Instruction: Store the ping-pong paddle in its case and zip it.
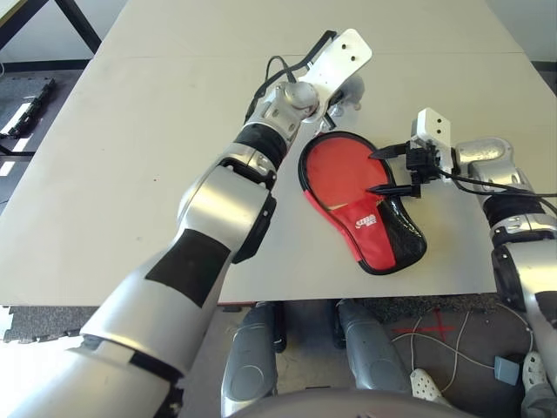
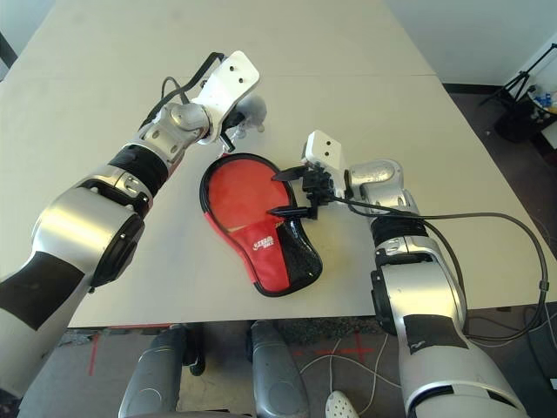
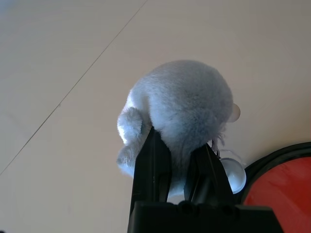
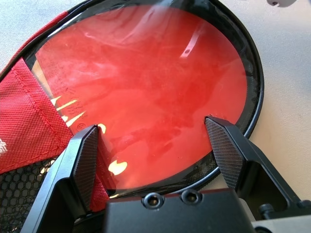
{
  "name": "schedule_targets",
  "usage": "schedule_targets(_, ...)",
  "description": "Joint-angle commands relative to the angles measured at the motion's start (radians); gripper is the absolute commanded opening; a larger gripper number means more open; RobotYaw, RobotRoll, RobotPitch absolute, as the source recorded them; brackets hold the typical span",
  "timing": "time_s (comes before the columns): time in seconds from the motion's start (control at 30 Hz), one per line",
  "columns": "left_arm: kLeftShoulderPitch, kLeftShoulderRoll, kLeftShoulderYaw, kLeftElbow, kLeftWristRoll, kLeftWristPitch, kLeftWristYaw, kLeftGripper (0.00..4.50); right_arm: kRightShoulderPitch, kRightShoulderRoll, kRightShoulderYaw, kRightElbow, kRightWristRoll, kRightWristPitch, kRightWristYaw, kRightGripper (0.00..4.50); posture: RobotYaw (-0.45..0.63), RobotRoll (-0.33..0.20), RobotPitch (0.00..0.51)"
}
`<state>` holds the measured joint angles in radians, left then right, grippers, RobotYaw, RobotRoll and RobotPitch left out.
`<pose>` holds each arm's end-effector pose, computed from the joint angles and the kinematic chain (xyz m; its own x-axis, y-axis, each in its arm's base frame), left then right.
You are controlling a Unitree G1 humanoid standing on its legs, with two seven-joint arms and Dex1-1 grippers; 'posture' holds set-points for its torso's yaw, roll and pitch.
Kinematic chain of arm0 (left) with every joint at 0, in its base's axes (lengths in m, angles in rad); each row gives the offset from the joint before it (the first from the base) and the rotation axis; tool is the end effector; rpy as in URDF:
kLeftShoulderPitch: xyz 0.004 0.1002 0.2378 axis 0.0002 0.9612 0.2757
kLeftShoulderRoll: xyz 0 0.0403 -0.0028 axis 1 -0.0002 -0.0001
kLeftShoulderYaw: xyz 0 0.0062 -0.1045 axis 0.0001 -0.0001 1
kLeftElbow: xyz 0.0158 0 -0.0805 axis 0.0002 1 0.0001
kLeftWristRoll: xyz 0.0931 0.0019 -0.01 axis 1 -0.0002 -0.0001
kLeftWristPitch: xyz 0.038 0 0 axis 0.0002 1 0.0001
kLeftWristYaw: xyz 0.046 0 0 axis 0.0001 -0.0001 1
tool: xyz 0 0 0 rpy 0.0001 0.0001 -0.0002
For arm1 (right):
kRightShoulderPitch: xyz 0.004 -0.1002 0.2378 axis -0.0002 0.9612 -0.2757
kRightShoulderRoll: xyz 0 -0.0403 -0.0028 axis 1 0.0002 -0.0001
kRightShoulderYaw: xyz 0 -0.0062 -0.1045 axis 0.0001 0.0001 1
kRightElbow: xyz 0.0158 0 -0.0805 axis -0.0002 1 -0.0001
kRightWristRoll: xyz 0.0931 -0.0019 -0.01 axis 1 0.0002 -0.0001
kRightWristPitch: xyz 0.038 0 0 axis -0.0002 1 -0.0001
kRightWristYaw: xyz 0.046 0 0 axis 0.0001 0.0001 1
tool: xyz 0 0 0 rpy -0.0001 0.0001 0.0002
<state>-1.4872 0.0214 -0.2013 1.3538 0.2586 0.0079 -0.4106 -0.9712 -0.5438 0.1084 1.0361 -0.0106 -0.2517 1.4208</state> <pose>0.3683 0.0442 0.2352 0.7860 -0.5772 -0.2213 0.5731 0.5462 0.6110 0.3433 -0.2461 0.1721 0.2966 0.8346 -0.4641 -0.9432 0.1798 -0.2793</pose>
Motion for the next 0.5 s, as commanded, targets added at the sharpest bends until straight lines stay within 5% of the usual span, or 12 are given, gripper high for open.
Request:
schedule_targets(0.03, -0.018, -0.053, -0.003, -0.017, 0.012, -0.050, -0.030, 0.23, 0.070, 0.020, 0.056, 0.037, -0.056, 0.018, -0.012, 4.50, -0.09, 0.000, 0.258)
schedule_targets(0.07, -0.016, -0.061, -0.003, -0.018, 0.013, -0.053, -0.034, 0.23, 0.071, 0.020, 0.055, 0.036, -0.056, 0.019, -0.014, 4.50, -0.09, 0.000, 0.259)
schedule_targets(0.5, -0.019, -0.100, 0.026, -0.030, -0.001, -0.072, -0.077, 4.46, 0.080, 0.025, 0.055, 0.035, -0.061, 0.019, -0.033, 4.50, -0.09, 0.000, 0.265)
